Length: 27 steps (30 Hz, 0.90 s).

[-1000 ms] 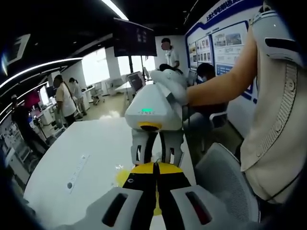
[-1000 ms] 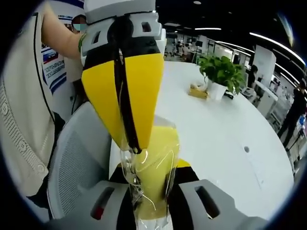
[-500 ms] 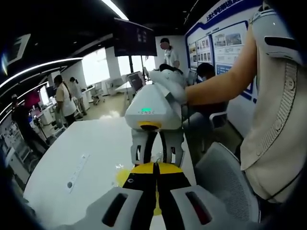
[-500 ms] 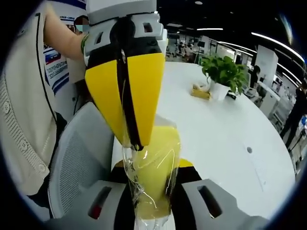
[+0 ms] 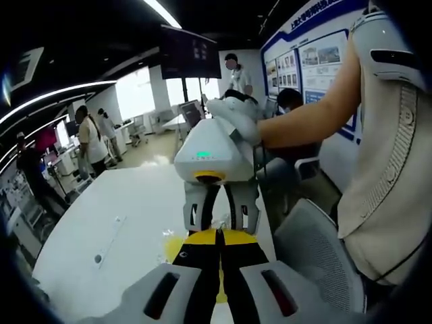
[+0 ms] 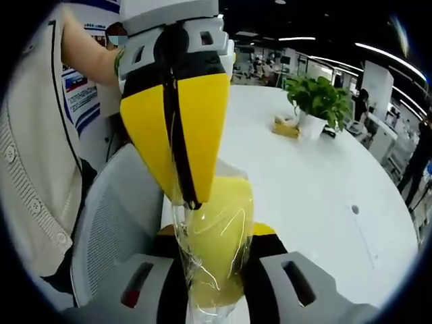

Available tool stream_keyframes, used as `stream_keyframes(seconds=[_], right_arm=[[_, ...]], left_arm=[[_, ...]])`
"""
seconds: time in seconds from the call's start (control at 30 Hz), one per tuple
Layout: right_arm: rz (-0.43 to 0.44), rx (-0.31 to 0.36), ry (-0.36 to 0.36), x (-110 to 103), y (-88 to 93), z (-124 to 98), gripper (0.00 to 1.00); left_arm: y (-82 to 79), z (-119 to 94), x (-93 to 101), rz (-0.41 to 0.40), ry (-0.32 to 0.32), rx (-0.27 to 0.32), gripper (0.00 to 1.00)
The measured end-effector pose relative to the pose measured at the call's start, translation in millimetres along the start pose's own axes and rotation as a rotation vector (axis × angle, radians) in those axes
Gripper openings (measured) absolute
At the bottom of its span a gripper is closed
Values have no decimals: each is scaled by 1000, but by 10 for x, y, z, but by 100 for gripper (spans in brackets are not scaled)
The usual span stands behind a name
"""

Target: Compare the silicone blocks by pressing each to a similar depth, holding the contact briefly, and releasing to observe deformation and rebound differences across the visible hardness samples.

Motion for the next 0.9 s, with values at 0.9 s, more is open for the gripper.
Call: stream_keyframes(seconds=[0.9], right_arm=[[34,-23,-14,-47,78,39,30]], left_arm=[[96,14,39,-70,-10,14,0]])
Point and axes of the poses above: the point that each gripper's makers call its tool centre point, and the gripper's own axes: z roughly forward along the fingers, x roughly to its right, y roughly out of its underside, the point moved 8 cm from there along -z, roughly backward along the fingers, and after that the axes turned 1 degree about y, right-handed, at the moved point
